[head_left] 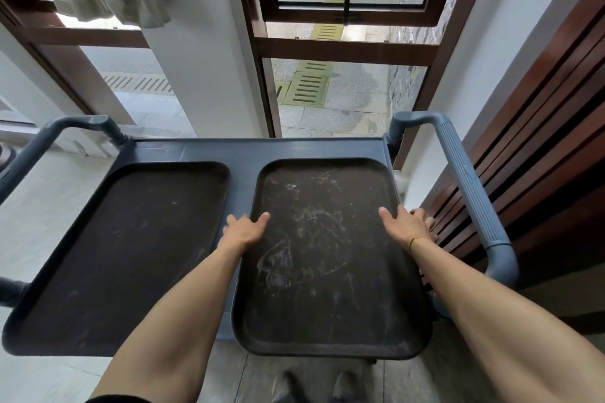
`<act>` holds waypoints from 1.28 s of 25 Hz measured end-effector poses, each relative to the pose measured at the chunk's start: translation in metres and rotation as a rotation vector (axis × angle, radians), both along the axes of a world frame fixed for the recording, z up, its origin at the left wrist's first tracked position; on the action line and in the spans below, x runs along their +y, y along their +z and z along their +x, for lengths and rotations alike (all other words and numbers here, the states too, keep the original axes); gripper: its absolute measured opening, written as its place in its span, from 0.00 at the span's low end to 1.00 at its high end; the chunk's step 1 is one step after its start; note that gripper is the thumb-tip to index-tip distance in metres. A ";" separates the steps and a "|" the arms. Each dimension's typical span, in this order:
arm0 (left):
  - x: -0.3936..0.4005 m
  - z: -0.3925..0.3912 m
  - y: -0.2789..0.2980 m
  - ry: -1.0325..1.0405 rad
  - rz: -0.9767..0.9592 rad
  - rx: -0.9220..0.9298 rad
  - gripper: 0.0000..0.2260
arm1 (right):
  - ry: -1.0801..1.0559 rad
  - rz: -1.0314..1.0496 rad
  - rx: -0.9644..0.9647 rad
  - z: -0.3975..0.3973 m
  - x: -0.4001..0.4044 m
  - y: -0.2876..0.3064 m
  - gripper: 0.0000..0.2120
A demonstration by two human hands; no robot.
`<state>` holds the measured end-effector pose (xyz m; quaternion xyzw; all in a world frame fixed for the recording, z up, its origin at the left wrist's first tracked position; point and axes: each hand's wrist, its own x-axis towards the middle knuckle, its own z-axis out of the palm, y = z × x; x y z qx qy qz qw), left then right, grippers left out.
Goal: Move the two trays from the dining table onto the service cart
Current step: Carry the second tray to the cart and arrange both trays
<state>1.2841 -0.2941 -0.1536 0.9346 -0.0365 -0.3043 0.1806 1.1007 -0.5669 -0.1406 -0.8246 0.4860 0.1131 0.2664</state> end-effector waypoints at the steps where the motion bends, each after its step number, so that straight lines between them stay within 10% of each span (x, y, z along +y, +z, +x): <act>1: 0.003 -0.001 0.002 -0.023 -0.008 -0.035 0.36 | 0.047 -0.024 -0.003 0.000 0.001 0.002 0.31; 11: 0.086 -0.036 0.020 -0.035 0.021 -0.334 0.35 | 0.480 -0.097 -0.041 0.039 0.045 0.007 0.33; 32: 0.395 -0.025 0.028 0.017 0.127 -0.363 0.39 | 0.831 -0.149 -0.072 0.131 0.338 0.037 0.34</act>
